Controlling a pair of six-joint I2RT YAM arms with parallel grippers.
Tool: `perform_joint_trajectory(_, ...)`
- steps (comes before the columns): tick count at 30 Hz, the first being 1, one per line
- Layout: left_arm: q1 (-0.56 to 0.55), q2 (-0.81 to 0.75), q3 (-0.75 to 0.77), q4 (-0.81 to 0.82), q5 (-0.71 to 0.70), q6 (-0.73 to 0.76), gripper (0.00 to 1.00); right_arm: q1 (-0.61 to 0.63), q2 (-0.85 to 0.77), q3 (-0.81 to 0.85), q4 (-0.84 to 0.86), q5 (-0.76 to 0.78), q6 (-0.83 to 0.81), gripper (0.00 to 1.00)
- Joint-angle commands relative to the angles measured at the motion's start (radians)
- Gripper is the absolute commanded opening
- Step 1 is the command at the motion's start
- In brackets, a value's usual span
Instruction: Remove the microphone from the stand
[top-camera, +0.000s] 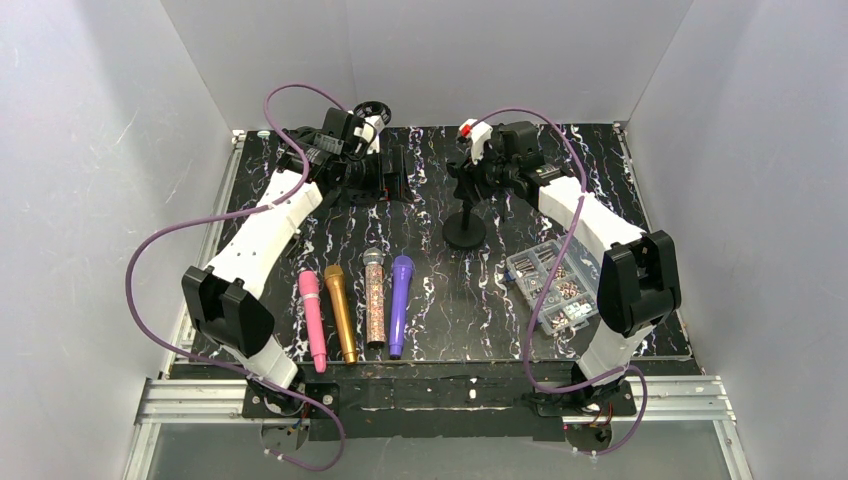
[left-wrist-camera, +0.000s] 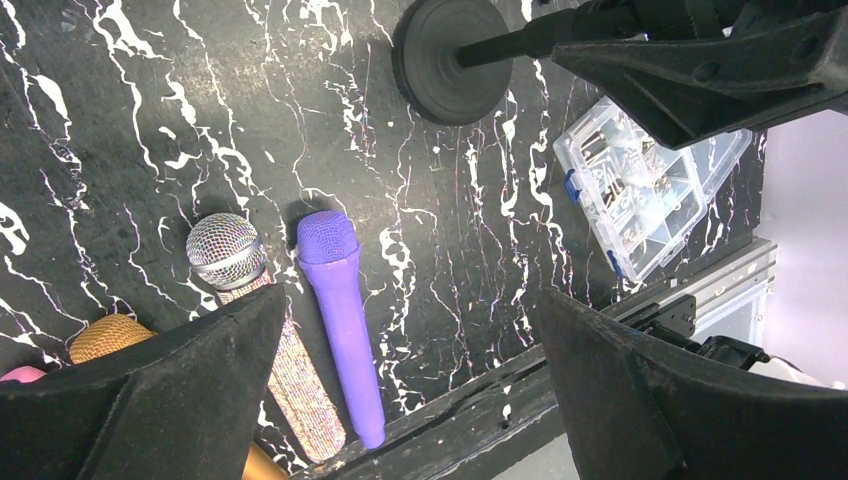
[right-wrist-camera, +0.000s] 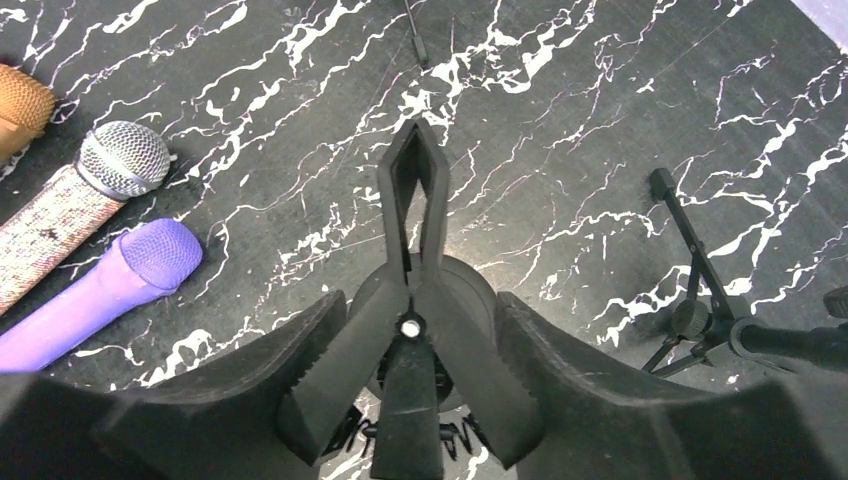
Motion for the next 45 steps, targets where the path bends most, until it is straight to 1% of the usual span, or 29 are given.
perform_joint_trajectory(1,0.007,-0.052,-0.016,-0.055,0.029,0.005,0.98,-0.001,0.009,0.026,0.001,-0.012,0.003,0.59)
perform_joint_trajectory(5,0.010,-0.055,-0.015,-0.055,0.029,0.005,0.98,-0.002,0.028,0.074,-0.032,-0.021,0.001,0.44)
perform_joint_trajectory(9,0.019,-0.059,-0.016,-0.059,0.032,0.012,0.98,-0.001,0.059,0.157,-0.091,-0.037,0.001,0.23)
perform_joint_trajectory(11,0.028,-0.063,-0.020,-0.063,0.042,0.019,0.98,-0.001,0.068,0.194,-0.103,-0.040,0.000,0.09)
perform_joint_trajectory(13,0.039,-0.068,-0.030,-0.064,0.051,0.027,0.98,-0.001,0.081,0.233,-0.111,-0.037,-0.001,0.01)
perform_joint_trajectory(24,0.090,-0.104,-0.078,-0.073,0.076,0.074,0.98,-0.003,0.214,0.476,-0.120,-0.033,-0.021,0.01)
perform_joint_trajectory(31,0.114,-0.131,-0.108,-0.075,0.108,0.107,0.98,-0.011,0.328,0.629,-0.133,-0.035,-0.037,0.01)
perform_joint_trajectory(34,0.119,-0.135,-0.121,-0.075,0.119,0.116,0.98,-0.016,0.357,0.658,-0.098,-0.036,-0.025,0.01)
perform_joint_trajectory(45,0.133,-0.144,-0.137,-0.075,0.139,0.117,0.98,-0.024,0.430,0.789,-0.069,-0.025,-0.025,0.01)
